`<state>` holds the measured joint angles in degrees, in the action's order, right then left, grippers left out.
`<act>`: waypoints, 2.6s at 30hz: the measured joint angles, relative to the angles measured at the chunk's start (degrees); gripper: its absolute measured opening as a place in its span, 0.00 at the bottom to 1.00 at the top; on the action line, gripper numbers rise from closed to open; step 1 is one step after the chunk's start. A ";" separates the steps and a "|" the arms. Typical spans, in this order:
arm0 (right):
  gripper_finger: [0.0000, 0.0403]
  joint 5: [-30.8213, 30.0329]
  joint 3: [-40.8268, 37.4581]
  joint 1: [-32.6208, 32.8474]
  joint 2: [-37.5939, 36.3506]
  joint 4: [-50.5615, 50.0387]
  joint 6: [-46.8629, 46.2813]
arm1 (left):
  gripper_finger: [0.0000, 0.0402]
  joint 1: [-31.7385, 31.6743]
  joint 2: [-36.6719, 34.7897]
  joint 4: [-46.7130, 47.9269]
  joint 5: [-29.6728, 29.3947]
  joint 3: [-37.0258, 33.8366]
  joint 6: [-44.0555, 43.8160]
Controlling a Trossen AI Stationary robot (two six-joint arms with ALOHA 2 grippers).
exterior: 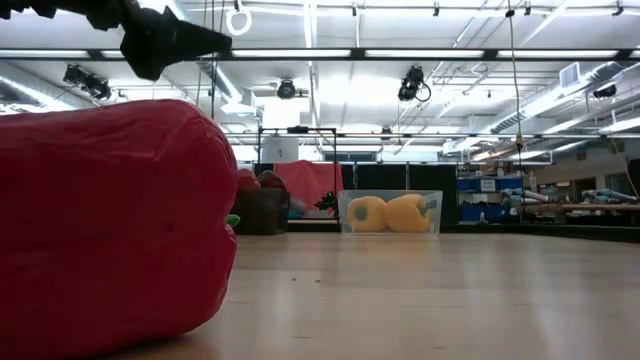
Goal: Sort produce into baskets
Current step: Put the red bell pepper into the bottom black bin
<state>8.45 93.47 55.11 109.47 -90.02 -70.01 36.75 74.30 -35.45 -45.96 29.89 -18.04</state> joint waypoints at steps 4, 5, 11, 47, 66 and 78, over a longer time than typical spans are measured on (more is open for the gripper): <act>0.92 0.28 0.00 0.38 0.02 0.00 -2.55 | 0.98 0.00 0.00 -4.68 0.44 0.02 3.65; 0.93 -0.17 0.00 0.38 0.02 0.00 -2.61 | 0.98 -0.02 -0.02 -5.62 1.58 0.02 4.51; 0.95 -12.42 -0.04 -0.54 0.02 0.32 -1.96 | 0.98 1.23 3.30 -4.36 6.85 3.55 7.12; 0.96 -17.48 -24.94 -26.40 1.15 103.37 58.50 | 0.98 7.24 21.93 47.16 18.71 23.87 -22.87; 0.96 -19.19 -24.71 -22.89 4.85 95.87 58.05 | 0.98 0.30 31.49 29.93 17.17 23.98 -20.72; 0.96 -24.43 -24.68 -21.70 4.83 97.25 52.15 | 0.98 -1.21 25.21 39.10 26.22 23.96 -15.94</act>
<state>-15.98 68.79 33.41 114.30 7.24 -17.86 35.54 99.51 3.65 -19.75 53.84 -33.97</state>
